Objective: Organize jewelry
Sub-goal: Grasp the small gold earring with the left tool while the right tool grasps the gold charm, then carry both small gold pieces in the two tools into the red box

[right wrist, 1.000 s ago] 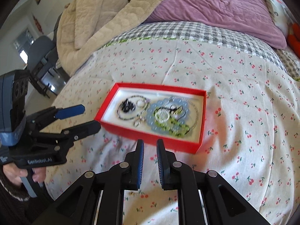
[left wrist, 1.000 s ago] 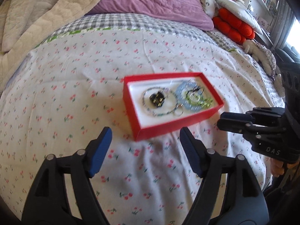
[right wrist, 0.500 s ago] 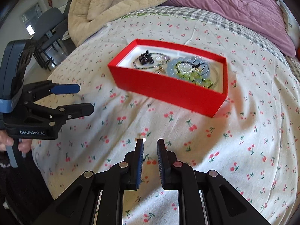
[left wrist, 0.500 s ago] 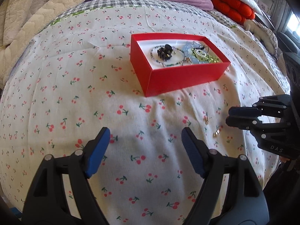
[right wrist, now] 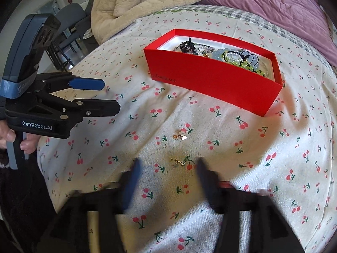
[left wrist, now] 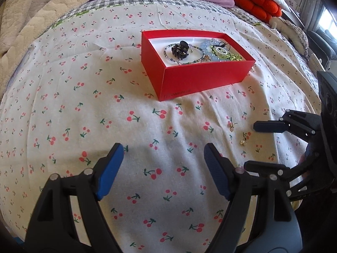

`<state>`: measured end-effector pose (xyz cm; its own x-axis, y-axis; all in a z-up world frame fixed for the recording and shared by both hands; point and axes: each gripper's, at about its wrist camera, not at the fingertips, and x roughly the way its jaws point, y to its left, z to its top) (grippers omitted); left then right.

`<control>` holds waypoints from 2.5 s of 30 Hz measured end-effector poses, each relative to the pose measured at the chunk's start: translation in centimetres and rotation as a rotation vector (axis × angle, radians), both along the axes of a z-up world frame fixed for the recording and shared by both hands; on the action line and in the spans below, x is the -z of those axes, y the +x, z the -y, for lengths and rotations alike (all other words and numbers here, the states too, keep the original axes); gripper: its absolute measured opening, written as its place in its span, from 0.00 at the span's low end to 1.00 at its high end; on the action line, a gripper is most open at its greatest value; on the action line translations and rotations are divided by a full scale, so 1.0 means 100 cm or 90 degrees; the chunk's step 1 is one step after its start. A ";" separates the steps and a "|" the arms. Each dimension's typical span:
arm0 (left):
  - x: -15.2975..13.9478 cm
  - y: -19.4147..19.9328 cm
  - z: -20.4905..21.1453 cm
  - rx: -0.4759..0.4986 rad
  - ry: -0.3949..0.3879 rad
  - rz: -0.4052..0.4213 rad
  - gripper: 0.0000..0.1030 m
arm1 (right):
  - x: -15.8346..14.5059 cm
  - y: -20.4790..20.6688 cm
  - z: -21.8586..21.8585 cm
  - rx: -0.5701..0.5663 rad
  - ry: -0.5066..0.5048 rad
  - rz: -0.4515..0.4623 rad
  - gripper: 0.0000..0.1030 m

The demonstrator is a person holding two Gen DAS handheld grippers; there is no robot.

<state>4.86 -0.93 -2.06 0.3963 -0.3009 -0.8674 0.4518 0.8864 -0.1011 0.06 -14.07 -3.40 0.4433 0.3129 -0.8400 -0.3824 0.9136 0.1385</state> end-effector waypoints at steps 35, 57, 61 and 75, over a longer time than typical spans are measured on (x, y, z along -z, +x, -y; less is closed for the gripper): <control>0.020 -0.021 0.087 0.203 -0.027 -0.009 0.36 | -0.008 -0.004 0.050 0.064 -0.019 0.031 0.09; 0.026 -0.011 0.108 0.202 0.015 0.012 0.10 | -0.017 -0.003 0.067 0.089 -0.006 0.032 0.09; 0.026 -0.013 0.106 0.200 0.015 0.023 0.09 | -0.018 0.000 0.065 0.092 -0.009 0.032 0.09; 0.008 -0.009 0.073 0.153 -0.016 0.035 0.06 | -0.030 0.019 0.063 0.114 0.002 0.033 0.09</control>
<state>3.98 -8.26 -2.82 0.3576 -0.4135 -0.8373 0.6548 0.7503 -0.0909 1.96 -20.35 -0.42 0.5349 0.2273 -0.8138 -0.2203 0.9673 0.1254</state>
